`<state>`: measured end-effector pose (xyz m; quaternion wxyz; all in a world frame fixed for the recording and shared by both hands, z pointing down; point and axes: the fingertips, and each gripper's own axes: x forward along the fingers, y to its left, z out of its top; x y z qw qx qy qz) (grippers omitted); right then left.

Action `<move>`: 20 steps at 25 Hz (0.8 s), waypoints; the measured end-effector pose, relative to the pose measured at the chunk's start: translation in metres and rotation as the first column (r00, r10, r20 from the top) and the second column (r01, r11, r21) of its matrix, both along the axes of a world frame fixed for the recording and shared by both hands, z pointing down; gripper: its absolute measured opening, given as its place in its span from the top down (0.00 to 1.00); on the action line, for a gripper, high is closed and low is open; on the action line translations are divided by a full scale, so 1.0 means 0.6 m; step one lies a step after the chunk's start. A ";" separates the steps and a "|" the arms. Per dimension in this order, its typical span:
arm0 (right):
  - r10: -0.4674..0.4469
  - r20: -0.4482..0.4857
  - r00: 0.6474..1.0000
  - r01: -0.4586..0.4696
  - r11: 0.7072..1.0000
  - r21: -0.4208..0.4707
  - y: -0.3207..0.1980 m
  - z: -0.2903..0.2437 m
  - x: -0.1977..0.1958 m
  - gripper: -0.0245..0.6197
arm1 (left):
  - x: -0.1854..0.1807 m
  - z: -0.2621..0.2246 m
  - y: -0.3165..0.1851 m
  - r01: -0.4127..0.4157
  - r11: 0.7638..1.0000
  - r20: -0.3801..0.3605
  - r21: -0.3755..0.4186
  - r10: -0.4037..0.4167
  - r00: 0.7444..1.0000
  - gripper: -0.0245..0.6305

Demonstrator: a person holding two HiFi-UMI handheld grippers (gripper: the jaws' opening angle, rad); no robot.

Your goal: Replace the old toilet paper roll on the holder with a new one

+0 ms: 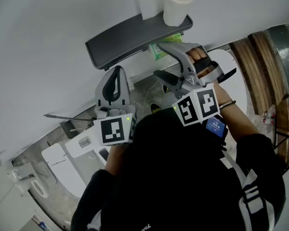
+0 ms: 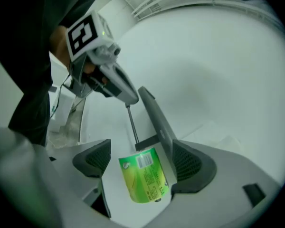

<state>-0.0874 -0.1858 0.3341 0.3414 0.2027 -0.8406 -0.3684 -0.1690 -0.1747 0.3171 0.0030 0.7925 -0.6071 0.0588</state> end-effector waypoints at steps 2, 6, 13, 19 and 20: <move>-0.025 0.089 0.996 0.028 0.999 -0.031 0.017 -0.037 -0.005 0.32 | 0.001 -0.003 0.003 -0.004 1.000 0.001 0.005 0.004 1.000 0.93; -0.065 0.280 0.958 0.087 0.994 -0.066 0.037 -0.117 -0.008 0.32 | 0.003 -0.007 0.005 -0.011 1.000 0.002 0.012 0.011 1.000 0.93; 0.013 0.561 0.828 0.059 0.992 -0.110 0.019 -0.210 0.041 0.49 | 0.008 -0.015 0.002 -0.030 0.999 -0.002 0.029 0.030 1.000 0.93; 0.136 0.736 0.663 -0.045 0.989 -0.143 -0.015 -0.239 0.107 0.86 | 0.009 -0.014 -0.002 -0.031 0.999 -0.008 0.024 0.031 0.999 0.93; 0.159 0.754 0.637 -0.049 0.985 -0.165 -0.021 -0.239 0.116 0.86 | 0.010 -0.015 -0.002 -0.035 0.999 -0.004 0.026 0.035 0.999 0.93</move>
